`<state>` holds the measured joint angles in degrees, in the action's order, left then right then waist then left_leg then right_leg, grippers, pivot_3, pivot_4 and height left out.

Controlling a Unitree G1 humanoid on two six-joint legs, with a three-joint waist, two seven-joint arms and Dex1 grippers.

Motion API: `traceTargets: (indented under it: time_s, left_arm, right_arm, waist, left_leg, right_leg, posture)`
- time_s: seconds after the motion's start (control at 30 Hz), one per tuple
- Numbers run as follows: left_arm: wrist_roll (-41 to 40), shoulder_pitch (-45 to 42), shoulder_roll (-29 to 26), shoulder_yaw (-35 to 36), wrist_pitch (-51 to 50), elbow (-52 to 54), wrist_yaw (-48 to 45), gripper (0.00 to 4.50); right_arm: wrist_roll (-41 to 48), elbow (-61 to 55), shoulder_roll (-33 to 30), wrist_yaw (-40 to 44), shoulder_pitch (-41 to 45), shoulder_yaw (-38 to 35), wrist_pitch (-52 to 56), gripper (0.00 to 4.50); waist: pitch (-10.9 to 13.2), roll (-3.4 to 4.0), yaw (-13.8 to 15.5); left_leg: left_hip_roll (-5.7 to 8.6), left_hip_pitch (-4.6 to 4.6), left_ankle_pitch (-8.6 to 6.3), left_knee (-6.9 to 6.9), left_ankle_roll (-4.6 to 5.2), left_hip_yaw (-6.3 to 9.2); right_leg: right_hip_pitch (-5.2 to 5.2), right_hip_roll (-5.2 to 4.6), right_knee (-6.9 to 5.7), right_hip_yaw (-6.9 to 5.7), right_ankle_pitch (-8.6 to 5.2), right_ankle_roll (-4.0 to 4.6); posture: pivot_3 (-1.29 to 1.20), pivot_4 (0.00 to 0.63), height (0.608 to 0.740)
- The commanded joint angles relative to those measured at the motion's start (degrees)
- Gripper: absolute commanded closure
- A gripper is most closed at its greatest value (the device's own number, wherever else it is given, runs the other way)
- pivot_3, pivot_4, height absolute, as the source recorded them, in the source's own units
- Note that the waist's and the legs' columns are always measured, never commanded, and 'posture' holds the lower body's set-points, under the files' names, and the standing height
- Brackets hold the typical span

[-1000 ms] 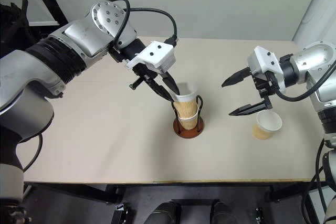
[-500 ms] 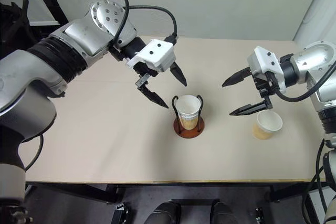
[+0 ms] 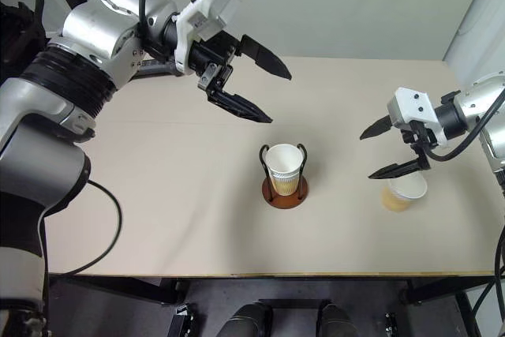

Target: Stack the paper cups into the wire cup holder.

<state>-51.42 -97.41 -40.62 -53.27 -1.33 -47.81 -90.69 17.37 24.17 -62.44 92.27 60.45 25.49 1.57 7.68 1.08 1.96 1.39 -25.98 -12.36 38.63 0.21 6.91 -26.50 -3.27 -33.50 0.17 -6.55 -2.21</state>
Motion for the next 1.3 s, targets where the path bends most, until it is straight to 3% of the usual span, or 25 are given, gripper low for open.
traceTargets:
  time_s: [0.03, 0.3, 0.5, 0.67, 0.9, 1.13, 1.3]
  left_arm:
    - [-0.11, 1.44, 0.83, 4.56, -2.47, 1.97, -1.81, 0.01]
    - [1.44, 4.68, 0.91, 6.53, -4.17, 5.85, -1.81, 0.01]
    - [1.99, 4.97, 0.98, 7.27, -4.56, 6.20, -1.81, 0.01]
    - [2.41, 5.95, 0.41, 6.44, -3.89, 7.49, -1.81, 0.01]
    - [2.65, 6.37, -0.03, 6.80, -4.10, 8.22, -1.81, 0.01]
    - [3.13, 6.37, 0.18, 6.73, -3.74, 7.65, -1.81, 0.01]
    - [3.11, 6.56, 0.44, 6.55, -3.41, 7.63, -1.81, 0.01]
  right_arm:
    - [-2.88, 2.07, -2.02, 0.23, 1.58, 0.56, -4.82, 0.00]
    - [-12.83, 13.13, -0.91, 0.23, 3.15, -1.17, -16.19, 0.00]
    - [-14.26, 15.86, 0.14, 0.23, 4.06, -1.53, -18.59, 0.00]
    - [-23.07, 23.21, -0.15, -2.47, 4.95, -1.23, -23.33, 0.00]
    - [-27.03, 27.17, 2.06, -3.35, 7.13, -2.30, -25.94, 0.00]
    - [-22.27, 21.40, 0.77, 0.23, 12.18, -1.85, -15.18, 0.00]
    - [-9.00, 4.95, -7.54, 0.23, 9.12, 3.20, -1.37, 0.00]
  waist:
    - [0.01, 0.01, -0.03]
    - [0.02, 0.03, -0.25]
    - [0.02, 0.04, -0.27]
    - [0.02, 0.04, -0.10]
    - [0.03, 0.05, -0.25]
    - [0.10, 0.19, -0.29]
    - [0.11, 0.25, 0.04]
  left_leg:
    - [-0.04, -0.01, 0.00, -0.01, -0.01, 0.06]
    - [-0.09, 0.08, 0.01, -0.07, 0.00, -0.04]
    - [-0.09, 0.13, 0.02, -0.04, 0.01, -0.07]
    - [-0.08, 0.13, 0.03, -0.02, 0.03, -0.03]
    - [-0.10, 0.17, 0.02, -0.03, 0.03, -0.06]
    - [-0.10, 0.16, 0.03, -0.04, 0.02, -0.04]
    - [-0.02, 0.04, 0.05, -0.19, -0.01, 0.03]
  right_leg:
    - [0.00, 0.00, 0.00, 0.01, -0.01, -0.01]
    - [-0.01, -0.01, 0.01, 0.03, 0.04, -0.05]
    - [0.00, 0.00, -0.02, 0.02, 0.13, -0.02]
    - [0.05, -0.01, -0.01, 0.02, 0.16, 0.00]
    - [0.04, -0.02, -0.02, -0.01, 0.21, 0.05]
    - [0.04, -0.01, 0.01, -0.01, 0.27, 0.08]
    - [0.04, 0.00, 0.26, -0.03, 0.22, 0.06]
  posture:
    - [0.00, 0.150, 0.740]
    - [0.00, 0.150, 0.740]
    - [0.00, 0.150, 0.740]
    - [0.00, 0.150, 0.740]
    - [0.00, 0.150, 0.740]
    - [0.00, 0.150, 0.740]
    - [0.00, 0.150, 0.740]
